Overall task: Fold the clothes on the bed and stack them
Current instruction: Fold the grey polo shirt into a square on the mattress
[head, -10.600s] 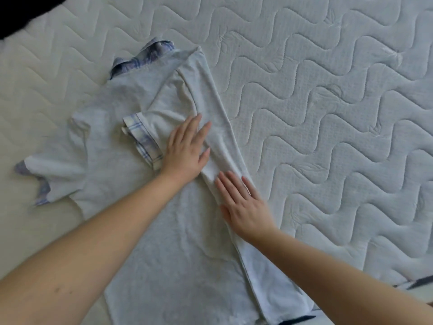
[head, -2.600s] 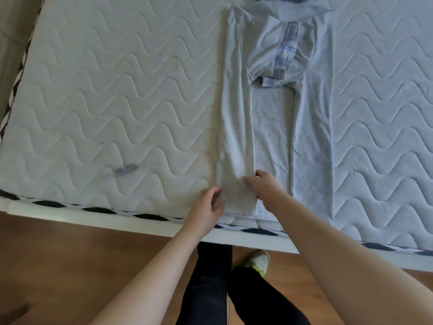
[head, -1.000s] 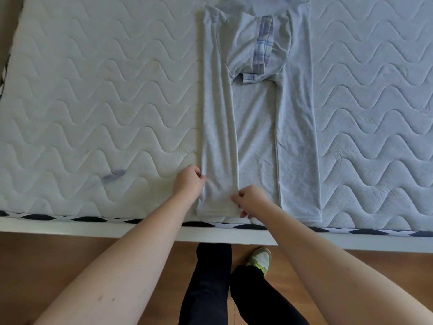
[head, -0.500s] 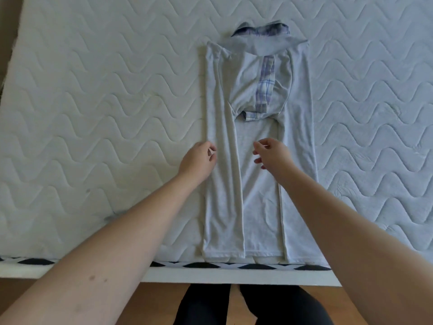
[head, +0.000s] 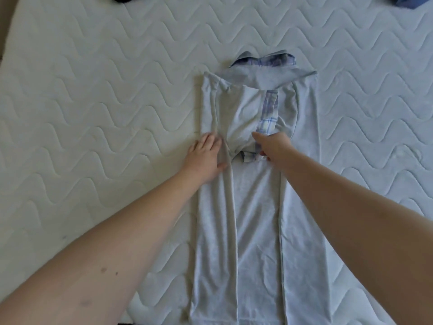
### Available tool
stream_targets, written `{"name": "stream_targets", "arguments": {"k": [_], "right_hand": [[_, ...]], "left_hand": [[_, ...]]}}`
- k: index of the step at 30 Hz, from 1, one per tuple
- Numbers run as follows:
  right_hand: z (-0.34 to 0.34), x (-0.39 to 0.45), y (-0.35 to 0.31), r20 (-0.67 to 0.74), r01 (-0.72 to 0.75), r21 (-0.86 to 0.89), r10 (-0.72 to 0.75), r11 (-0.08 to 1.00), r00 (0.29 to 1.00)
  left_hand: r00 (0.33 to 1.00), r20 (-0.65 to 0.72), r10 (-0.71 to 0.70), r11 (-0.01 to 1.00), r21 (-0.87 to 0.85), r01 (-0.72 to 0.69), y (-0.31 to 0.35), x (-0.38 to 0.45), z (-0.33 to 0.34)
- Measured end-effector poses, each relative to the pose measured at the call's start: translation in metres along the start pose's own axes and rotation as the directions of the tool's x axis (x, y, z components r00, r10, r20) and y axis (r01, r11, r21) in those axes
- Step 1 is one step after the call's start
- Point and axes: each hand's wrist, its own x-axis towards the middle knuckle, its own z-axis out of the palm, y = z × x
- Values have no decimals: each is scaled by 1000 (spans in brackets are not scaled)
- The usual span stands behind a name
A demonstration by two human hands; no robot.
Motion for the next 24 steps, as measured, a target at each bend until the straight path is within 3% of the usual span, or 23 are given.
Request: {"name": "stream_targets", "arguments": {"k": [4, 8, 14, 20, 22, 24], "right_hand": [[-10, 10, 2, -23, 163, -6, -163, 987, 986], [-17, -4, 17, -173, 331, 45, -319, 943, 932], [-15, 0, 48, -217, 256, 69, -236, 964, 947], [-21, 12, 35, -160, 247, -115, -264, 962, 951], [-22, 14, 29, -164, 260, -125, -278, 957, 946], [-21, 17, 22, -205, 286, -143, -311, 948, 928]], "left_hand": [[999, 12, 32, 999, 20, -32, 4, 11, 8], [997, 29, 77, 996, 32, -78, -3, 12, 17], [992, 80, 93, 987, 121, -103, -16, 10, 24], [989, 133, 67, 985, 151, -87, -19, 11, 21], [996, 3, 91, 989, 119, -91, -15, 13, 13], [966, -226, 128, 992, 49, -120, -13, 20, 0]]}}
